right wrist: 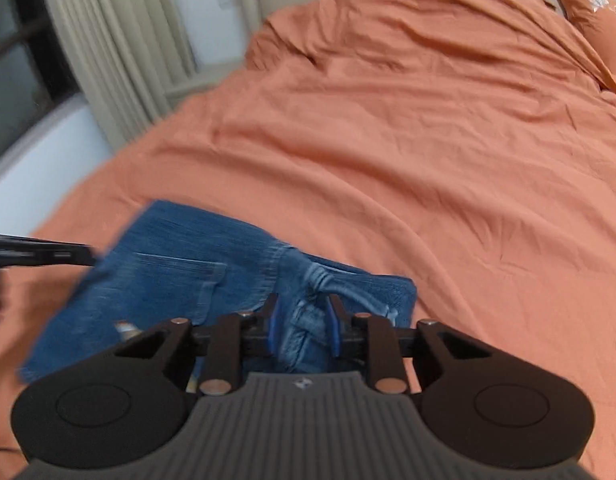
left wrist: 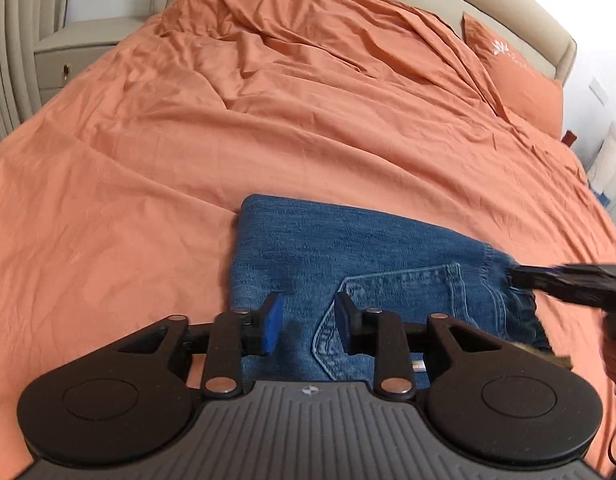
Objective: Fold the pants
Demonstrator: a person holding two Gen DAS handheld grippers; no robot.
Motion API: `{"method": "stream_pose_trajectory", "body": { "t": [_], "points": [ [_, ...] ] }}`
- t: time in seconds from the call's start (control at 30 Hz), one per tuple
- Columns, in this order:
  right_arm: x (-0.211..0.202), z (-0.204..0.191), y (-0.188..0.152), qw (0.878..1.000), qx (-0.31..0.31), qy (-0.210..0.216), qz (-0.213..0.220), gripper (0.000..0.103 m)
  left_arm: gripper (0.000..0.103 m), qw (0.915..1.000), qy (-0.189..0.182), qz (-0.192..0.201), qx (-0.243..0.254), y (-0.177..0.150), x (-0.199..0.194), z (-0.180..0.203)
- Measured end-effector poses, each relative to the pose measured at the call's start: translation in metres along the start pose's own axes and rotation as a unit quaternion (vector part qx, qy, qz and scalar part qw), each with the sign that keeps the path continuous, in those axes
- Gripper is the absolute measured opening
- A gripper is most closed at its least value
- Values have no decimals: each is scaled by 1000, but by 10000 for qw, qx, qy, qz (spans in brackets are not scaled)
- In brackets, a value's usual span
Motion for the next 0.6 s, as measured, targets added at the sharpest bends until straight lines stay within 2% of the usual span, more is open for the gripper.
{"method": "stream_pose_trajectory", "body": {
  "t": [0.03, 0.13, 0.27, 0.33, 0.37, 0.43, 0.53, 0.6],
  "points": [
    [11, 8, -2, 9998, 69, -123, -108, 2, 34, 10000, 7, -9, 9, -1, -1, 2],
    [26, 22, -6, 9992, 230, -178, -269, 1, 34, 10000, 26, -73, 16, -8, -3, 1],
    [23, 26, -2, 9980, 524, -130, -320, 0, 34, 9999, 66, -113, 92, -18, -13, 1],
    [15, 17, 2, 9986, 446, -143, -233, 1, 34, 9999, 27, -57, 134, -25, -23, 1],
    [4, 9, 1, 9992, 346, -113, -146, 5, 34, 9998, -2, -29, 177, -29, -29, 2],
    [-18, -7, -7, 9999, 92, -93, -12, 30, 34, 9996, -24, 34, 293, -39, -40, 3],
    [-45, -32, -30, 9994, -324, -73, 108, 32, 34, 9988, 11, 107, 472, -58, -53, 8],
    [-56, -47, -51, 9987, -486, -106, 142, 32, 34, 9974, 160, 164, 677, -71, -57, 11]
  ]
}}
Point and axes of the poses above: each gripper's, at about its wrist camera, not at the fingertips, and x roughly the way its jaws point, z to its right, y to its top, the point moved 9 cm from there along x, roughly the way its jaws point, and after that the axes turned 13 degrees about y, right-handed, at the moved point
